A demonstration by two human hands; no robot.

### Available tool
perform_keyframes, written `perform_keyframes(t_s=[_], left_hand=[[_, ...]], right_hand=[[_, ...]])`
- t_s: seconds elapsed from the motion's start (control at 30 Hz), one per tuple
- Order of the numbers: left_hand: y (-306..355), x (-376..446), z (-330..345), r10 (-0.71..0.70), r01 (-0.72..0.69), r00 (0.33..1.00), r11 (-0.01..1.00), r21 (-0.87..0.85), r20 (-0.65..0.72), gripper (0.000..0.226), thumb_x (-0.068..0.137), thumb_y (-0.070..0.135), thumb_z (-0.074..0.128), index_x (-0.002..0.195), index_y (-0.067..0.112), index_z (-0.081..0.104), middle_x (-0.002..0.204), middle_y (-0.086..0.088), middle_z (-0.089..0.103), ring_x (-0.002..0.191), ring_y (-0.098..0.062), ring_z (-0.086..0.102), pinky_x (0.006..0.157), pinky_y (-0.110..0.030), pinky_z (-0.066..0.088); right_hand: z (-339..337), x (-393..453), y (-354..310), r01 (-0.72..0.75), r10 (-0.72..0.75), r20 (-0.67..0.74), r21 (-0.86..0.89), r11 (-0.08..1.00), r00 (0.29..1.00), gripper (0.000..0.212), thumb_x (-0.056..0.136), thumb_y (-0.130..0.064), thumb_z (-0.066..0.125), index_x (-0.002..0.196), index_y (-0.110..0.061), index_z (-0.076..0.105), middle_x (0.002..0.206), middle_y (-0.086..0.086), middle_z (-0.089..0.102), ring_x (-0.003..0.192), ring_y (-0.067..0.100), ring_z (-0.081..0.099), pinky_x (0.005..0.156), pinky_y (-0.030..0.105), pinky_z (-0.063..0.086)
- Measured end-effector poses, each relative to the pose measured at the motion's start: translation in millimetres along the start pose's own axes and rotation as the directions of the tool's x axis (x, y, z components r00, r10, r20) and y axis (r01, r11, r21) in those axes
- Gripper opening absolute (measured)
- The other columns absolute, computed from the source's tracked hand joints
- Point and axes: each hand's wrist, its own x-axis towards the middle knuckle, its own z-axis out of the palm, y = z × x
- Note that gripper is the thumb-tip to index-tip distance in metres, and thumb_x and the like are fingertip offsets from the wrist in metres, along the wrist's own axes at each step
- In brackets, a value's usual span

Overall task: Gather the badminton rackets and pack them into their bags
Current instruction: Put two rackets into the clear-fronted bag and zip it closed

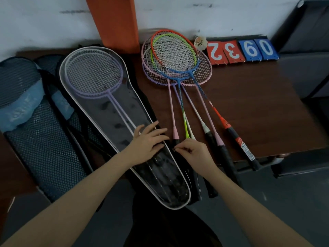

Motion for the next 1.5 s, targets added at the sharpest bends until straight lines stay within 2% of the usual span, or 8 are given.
perform_keyframes(t_s=[0.17, 0.67, 0.73, 0.83, 0.93, 1.13, 1.33, 1.5], left_hand=[[13.8, 4.8, 0.3, -0.125, 0.129, 0.987, 0.991, 0.033, -0.099, 0.013, 0.084, 0.031, 0.063, 0.097, 0.028, 0.066, 0.11, 0.01, 0.064, 0.13, -0.021, 0.042, 0.098, -0.043, 0.015], [12.0, 22.6, -8.1, -0.398, 0.399, 0.907, 0.917, -0.022, -0.136, 0.019, 0.092, 0.031, 0.053, 0.108, 0.027, 0.061, 0.124, 0.011, 0.056, 0.137, -0.013, 0.027, 0.106, -0.045, 0.009], [18.4, 19.2, -8.4, -0.357, 0.359, 0.925, 0.933, -0.003, -0.133, 0.023, 0.093, 0.029, 0.053, 0.114, 0.027, 0.059, 0.131, 0.009, 0.052, 0.138, -0.016, 0.025, 0.106, -0.046, 0.009], [38.7, 7.0, -5.2, -0.064, 0.063, 0.997, 0.997, 0.041, 0.032, 0.033, 0.093, 0.035, 0.05, 0.125, 0.032, 0.054, 0.144, 0.011, 0.04, 0.142, -0.019, 0.015, 0.109, -0.048, 0.005], [67.0, -13.5, 12.7, 0.112, -0.122, 0.982, 0.991, 0.057, 0.15, 0.032, 0.093, 0.038, 0.048, 0.124, 0.032, 0.056, 0.142, 0.013, 0.042, 0.142, -0.018, 0.017, 0.106, -0.044, 0.003], [70.0, -1.6, 6.6, -0.131, 0.109, 0.97, 0.987, -0.117, -0.203, 0.019, 0.089, 0.015, 0.052, 0.078, 0.02, 0.066, 0.093, 0.005, 0.065, 0.113, -0.018, 0.055, 0.089, -0.029, 0.014], [62.2, -2.9, -6.3, 0.157, -0.151, 0.945, 0.988, -0.042, 0.289, 0.021, 0.093, 0.036, 0.049, 0.11, 0.032, 0.062, 0.126, 0.016, 0.052, 0.137, -0.008, 0.023, 0.109, -0.046, 0.009], [68.2, -18.5, 10.8, 0.115, -0.102, 0.97, 0.992, -0.069, 0.214, 0.02, 0.09, 0.034, 0.056, 0.108, 0.03, 0.061, 0.122, 0.017, 0.056, 0.136, -0.006, 0.026, 0.105, -0.039, 0.011]], right_hand=[[2.1, -9.3, 2.8, 0.05, -0.05, -0.004, -0.025, 0.998, 0.999, 0.008, 0.084, -0.012, 0.066, 0.089, -0.013, 0.072, 0.081, -0.005, 0.065, 0.074, 0.01, 0.061, 0.068, 0.036, 0.053], [-19.3, -77.5, 23.0, 0.016, -0.016, 0.0, -0.093, 0.996, 1.0, 0.005, 0.081, -0.007, 0.069, 0.08, -0.012, 0.071, 0.073, -0.02, 0.056, 0.065, 0.005, 0.056, 0.062, 0.032, 0.051], [-14.7, -79.7, 20.6, -0.019, 0.016, -0.036, -0.083, 0.996, 0.999, 0.006, 0.081, -0.008, 0.069, 0.081, -0.013, 0.072, 0.073, -0.02, 0.056, 0.066, 0.005, 0.057, 0.063, 0.031, 0.052], [-5.7, -83.5, 16.3, -0.046, 0.034, -0.118, -0.101, 0.994, 0.992, 0.005, 0.08, -0.009, 0.07, 0.082, -0.013, 0.071, 0.073, -0.014, 0.059, 0.066, 0.007, 0.058, 0.062, 0.034, 0.053], [-1.2, -85.6, 13.5, -0.058, 0.035, -0.171, -0.135, 0.989, 0.985, 0.004, 0.08, -0.01, 0.07, 0.082, -0.013, 0.071, 0.075, -0.01, 0.06, 0.067, 0.01, 0.059, 0.061, 0.038, 0.054], [7.4, -104.6, 8.4, -0.062, 0.027, -0.197, -0.174, 0.983, 0.98, 0.004, 0.08, -0.009, 0.07, 0.078, -0.012, 0.069, 0.072, -0.008, 0.058, 0.062, 0.009, 0.055, 0.057, 0.04, 0.051], [22.6, -124.3, 8.7, -0.114, 0.072, -0.259, -0.15, 0.982, 0.963, 0.005, 0.082, -0.008, 0.068, 0.082, -0.012, 0.07, 0.074, -0.005, 0.061, 0.064, 0.007, 0.056, 0.058, 0.034, 0.051], [23.8, -116.8, 4.3, -0.103, 0.058, -0.247, -0.172, 0.98, 0.967, 0.003, 0.082, -0.008, 0.068, 0.082, -0.01, 0.07, 0.075, -0.002, 0.062, 0.065, 0.013, 0.058, 0.058, 0.039, 0.052]])
